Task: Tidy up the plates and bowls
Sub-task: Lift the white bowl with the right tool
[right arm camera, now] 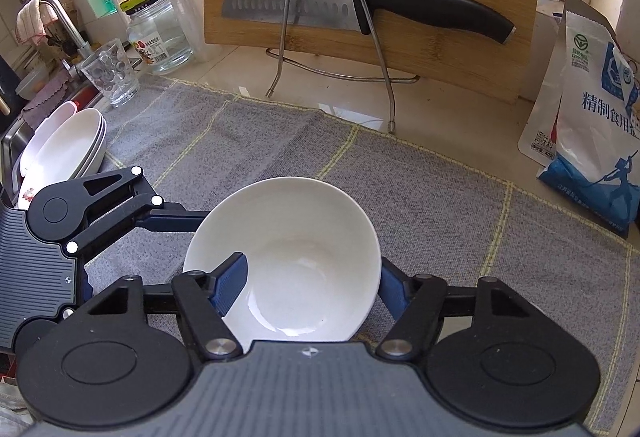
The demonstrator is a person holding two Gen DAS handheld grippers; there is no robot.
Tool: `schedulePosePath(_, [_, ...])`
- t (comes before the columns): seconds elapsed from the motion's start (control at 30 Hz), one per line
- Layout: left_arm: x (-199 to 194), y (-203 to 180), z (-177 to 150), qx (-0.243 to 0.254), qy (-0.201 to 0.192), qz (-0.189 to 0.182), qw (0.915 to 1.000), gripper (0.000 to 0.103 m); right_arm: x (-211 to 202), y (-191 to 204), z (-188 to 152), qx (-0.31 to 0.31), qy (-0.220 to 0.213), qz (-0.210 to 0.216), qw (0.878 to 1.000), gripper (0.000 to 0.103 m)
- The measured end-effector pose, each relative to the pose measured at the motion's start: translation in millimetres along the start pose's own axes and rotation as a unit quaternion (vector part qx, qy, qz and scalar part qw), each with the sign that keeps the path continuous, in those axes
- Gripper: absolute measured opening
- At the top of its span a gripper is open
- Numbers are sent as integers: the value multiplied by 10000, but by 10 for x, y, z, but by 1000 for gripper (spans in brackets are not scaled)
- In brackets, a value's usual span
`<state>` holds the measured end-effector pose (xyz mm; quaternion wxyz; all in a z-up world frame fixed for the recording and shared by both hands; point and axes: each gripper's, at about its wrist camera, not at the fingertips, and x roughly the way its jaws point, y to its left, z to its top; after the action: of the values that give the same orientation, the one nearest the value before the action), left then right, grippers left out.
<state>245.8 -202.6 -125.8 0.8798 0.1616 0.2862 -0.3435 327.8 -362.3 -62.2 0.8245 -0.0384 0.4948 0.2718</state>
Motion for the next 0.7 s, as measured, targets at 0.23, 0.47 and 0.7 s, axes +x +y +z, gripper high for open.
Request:
schedulePosePath(0.23, [-114, -26, 18, -9, -77, 75, 9999, 82, -100, 75, 43, -16, -116, 62, 9999, 75])
schedulePosePath(0.47, [-386, -84, -44, 20, -62, 185, 9998, 82, -209, 335, 26, -142, -191, 169, 9996, 75])
schedulePosePath(0.7, [-706, -14, -205, -69, 59, 214, 9997, 82, -264, 720, -44, -282, -231, 329, 9988, 75])
